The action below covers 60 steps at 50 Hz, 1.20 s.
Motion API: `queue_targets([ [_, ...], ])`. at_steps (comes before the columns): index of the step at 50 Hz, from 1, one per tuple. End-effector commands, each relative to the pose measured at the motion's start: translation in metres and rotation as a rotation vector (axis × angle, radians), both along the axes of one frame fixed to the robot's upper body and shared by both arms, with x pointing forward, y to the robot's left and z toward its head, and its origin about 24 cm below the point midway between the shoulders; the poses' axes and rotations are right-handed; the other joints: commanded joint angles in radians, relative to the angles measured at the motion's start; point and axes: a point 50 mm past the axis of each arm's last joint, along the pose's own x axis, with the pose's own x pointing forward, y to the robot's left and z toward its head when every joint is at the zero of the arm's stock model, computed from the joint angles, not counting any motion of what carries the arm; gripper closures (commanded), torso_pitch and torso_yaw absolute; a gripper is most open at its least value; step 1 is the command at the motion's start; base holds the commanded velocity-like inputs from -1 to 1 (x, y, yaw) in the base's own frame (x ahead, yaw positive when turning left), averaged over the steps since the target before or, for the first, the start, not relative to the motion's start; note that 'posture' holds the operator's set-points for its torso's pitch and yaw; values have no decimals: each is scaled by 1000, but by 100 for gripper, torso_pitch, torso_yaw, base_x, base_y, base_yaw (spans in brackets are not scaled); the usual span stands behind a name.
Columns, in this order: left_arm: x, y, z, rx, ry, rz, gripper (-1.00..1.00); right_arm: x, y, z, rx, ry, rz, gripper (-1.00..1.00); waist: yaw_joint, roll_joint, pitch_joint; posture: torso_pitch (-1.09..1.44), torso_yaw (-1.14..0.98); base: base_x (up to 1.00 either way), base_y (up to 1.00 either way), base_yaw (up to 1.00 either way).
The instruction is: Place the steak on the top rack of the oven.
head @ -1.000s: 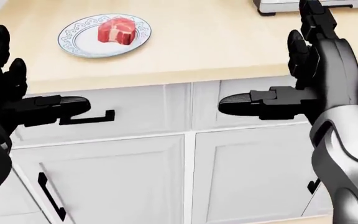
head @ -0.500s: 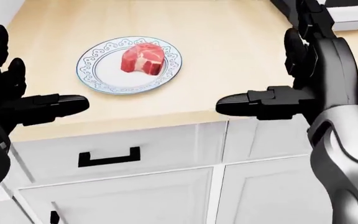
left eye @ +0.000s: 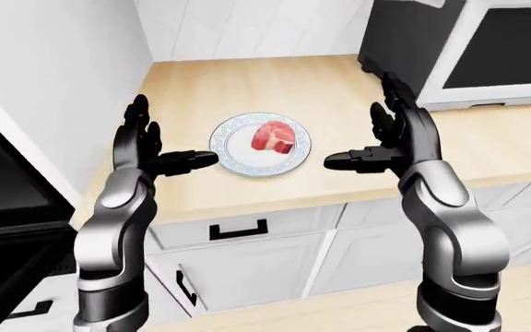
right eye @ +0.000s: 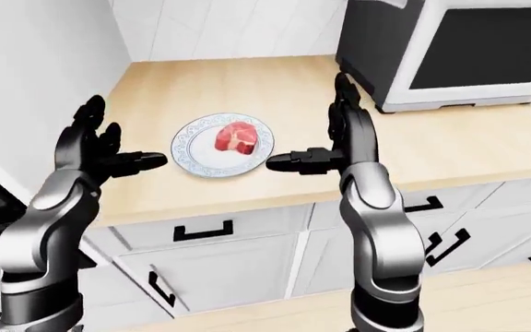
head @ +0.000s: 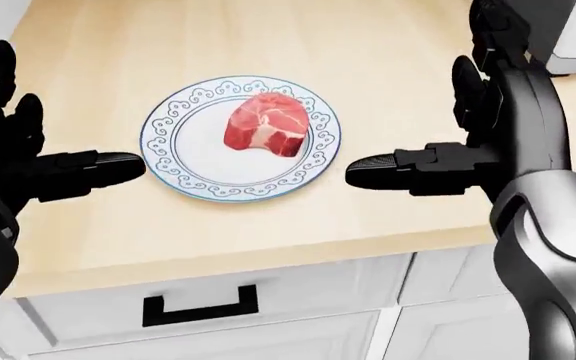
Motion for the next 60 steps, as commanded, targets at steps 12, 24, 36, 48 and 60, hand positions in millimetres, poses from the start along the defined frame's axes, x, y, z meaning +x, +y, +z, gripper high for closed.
queue_targets([
  [12, -2, -5, 19, 9, -91, -19, -100, -4, 0, 16, -6, -88, 3, -100, -5, 28, -56, 0, 0, 0, 0, 0],
  [24, -3, -3, 15, 7, -86, -12, -100, -3, 0, 13, -21, -86, -4, -100, -8, 46, -61, 0, 0, -4, 0, 31],
  [36, -3, -2, 11, 4, -85, -18, -100, 1, 3, 12, -71, -67, -5, -100, -2, 14, -28, 0, 0, -12, 0, 47],
  [48, -1, -4, 16, 3, -90, -23, -100, 37, 16, 32, -137, -44, 69, -100, -24, 58, -41, 0, 0, 0, 0, 0],
  [60, -1, -4, 12, 1, -85, -23, -100, 75, 35, 35, -172, -23, 129, -100, -16, 47, -53, 0, 0, 0, 0, 0],
])
